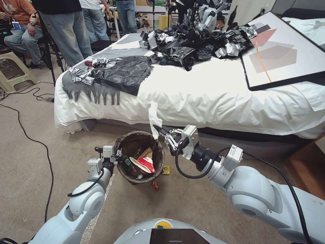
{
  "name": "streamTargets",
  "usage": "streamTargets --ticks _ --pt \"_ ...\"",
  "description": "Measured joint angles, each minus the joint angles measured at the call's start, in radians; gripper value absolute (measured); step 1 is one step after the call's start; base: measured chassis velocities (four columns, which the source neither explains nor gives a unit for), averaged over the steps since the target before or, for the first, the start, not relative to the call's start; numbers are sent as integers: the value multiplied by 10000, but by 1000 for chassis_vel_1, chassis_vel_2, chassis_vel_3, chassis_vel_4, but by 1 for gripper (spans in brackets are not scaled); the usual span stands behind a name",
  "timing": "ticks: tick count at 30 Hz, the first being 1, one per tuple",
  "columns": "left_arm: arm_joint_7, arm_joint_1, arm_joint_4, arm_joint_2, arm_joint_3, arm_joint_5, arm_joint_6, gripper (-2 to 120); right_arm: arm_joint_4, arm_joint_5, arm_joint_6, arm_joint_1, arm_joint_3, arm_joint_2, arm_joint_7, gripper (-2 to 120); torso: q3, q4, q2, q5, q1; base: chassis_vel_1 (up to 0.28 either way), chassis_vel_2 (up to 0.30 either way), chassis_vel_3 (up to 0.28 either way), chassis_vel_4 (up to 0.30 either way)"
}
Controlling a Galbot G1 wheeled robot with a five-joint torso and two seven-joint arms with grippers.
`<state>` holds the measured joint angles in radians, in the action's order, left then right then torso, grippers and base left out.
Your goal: Pick up the trash bin, then pick up the garbage from the floor and place it into the trash bin.
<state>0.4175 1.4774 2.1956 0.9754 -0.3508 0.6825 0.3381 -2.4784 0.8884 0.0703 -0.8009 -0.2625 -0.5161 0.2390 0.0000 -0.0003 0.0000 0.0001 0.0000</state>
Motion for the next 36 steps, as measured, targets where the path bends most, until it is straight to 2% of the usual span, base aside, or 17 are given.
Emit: streamTargets --ticks 5,12,25,35,36 --pt "7 -2 79 -4 0 93 12 5 188 8 0 1346 -1277 23 -20 0 0 5 0 -2 0 0 0 0 0" --pt "16 3 223 -27 -13 204 33 5 506 118 125 2399 -2624 -159 34 0 0 3 0 -1 0 0 0 0 0" --pt "47 17 375 -66 -65 301 53 5 1075 -207 311 2652 -3629 -481 163 0 0 4 0 -1 0 0 0 0 0" --pt "51 53 425 -34 -93 313 52 5 1301 -610 390 2259 -3720 -455 216 -2 0 3 0 -1 0 0 0 0 0" --pt "52 53 432 -16 -89 318 52 5 1381 -643 444 2250 -3779 -493 307 1 0 3 0 -1 0 0 0 0 0"
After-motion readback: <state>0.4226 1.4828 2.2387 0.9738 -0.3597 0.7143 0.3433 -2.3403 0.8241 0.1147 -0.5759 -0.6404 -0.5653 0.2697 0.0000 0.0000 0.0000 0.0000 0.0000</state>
